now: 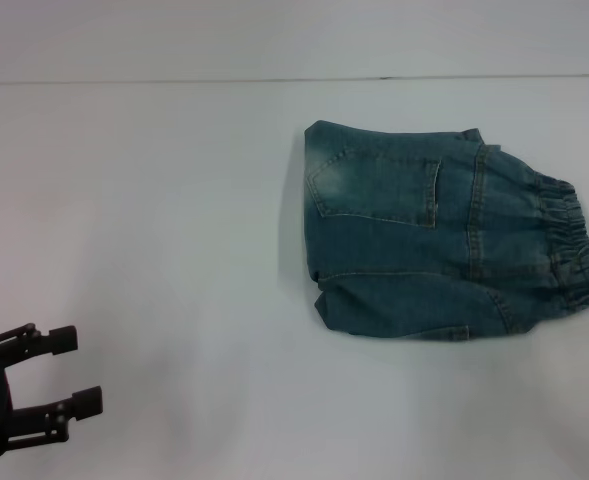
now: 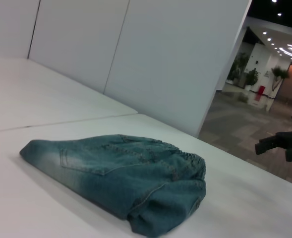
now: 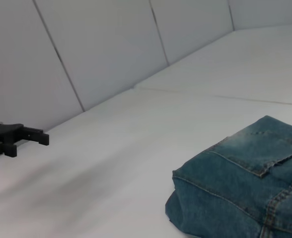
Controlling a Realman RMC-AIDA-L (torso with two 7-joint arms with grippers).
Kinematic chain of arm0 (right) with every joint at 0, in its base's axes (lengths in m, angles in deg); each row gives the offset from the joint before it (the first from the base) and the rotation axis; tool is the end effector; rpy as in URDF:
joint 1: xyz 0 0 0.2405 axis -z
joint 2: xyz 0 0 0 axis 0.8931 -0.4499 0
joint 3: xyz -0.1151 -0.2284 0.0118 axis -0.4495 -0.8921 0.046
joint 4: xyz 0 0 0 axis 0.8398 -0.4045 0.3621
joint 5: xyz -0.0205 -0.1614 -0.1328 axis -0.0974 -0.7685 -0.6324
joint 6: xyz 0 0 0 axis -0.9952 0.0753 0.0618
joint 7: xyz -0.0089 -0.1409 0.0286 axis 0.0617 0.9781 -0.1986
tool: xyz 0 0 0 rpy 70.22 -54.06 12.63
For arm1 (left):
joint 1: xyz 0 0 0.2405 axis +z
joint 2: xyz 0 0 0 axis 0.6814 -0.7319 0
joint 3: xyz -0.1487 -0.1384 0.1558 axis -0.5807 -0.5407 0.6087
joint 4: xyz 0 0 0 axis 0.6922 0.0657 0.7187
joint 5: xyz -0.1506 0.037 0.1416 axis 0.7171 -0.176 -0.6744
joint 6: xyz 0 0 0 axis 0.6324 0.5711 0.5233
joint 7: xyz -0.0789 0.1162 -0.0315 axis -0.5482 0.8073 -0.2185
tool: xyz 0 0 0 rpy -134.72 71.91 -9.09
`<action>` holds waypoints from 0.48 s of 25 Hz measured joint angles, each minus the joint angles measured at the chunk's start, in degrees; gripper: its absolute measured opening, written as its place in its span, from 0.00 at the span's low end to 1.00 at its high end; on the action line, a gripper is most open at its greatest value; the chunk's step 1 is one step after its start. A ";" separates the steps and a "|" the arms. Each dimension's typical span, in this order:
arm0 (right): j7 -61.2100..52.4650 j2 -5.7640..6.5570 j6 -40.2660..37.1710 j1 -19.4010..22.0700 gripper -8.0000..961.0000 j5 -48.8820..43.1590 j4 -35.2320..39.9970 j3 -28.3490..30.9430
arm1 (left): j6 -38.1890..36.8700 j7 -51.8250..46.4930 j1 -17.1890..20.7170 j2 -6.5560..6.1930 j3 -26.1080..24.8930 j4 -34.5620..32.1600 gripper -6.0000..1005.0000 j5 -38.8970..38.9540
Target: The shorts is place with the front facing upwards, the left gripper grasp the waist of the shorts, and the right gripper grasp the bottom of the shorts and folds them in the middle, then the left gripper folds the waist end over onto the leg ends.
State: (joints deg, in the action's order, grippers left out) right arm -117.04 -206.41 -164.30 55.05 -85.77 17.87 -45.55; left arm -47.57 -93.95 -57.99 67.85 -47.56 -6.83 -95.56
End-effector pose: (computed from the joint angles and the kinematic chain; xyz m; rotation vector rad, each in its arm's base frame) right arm 0.3319 0.2003 0.1005 -2.5612 0.8287 0.6233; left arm -0.3278 0.2106 0.0571 -2.6520 -0.7563 -0.7796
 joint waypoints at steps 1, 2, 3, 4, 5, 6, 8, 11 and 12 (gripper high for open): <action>0.00 0.02 -0.01 -0.06 0.85 -0.16 -0.02 -0.09 | -0.03 -0.18 0.00 -0.03 -0.30 -0.03 0.86 -0.23; 0.00 0.03 -0.01 -0.12 0.85 -0.37 -0.03 -0.15 | -0.07 -0.23 0.01 -0.05 -0.38 -0.03 0.86 -0.33; -0.01 0.04 -0.01 -0.24 0.85 -0.73 -0.03 -0.22 | -0.13 -0.25 0.02 -0.07 -0.46 -0.03 0.86 -0.47; -0.07 0.04 -0.02 -0.40 0.85 -1.20 -0.03 -0.27 | -0.23 -0.25 -0.02 -0.08 -0.46 -0.01 0.86 -0.50; -0.17 0.04 -0.03 -0.58 0.85 -1.79 -0.03 -0.33 | -0.31 -0.25 -0.09 -0.09 -0.37 0.00 0.86 -0.54; -0.26 0.04 -0.03 -0.79 0.85 -2.30 -0.03 -0.37 | -0.35 -0.28 -0.16 -0.10 -0.30 0.00 0.86 -0.56; -0.37 -0.02 -0.03 -1.12 0.85 -3.17 -0.03 -0.42 | -0.42 -0.49 -0.37 -0.16 -0.06 0.01 0.86 -0.60; -0.38 -0.23 -0.05 -1.46 0.85 -3.84 -0.01 -0.43 | -0.60 -0.75 -0.77 -0.33 0.15 -0.02 0.87 -1.07; -0.34 -0.26 -0.05 -1.50 0.85 -3.89 -0.01 -0.43 | -0.63 -0.76 -0.91 -0.39 0.16 -0.02 0.87 -1.30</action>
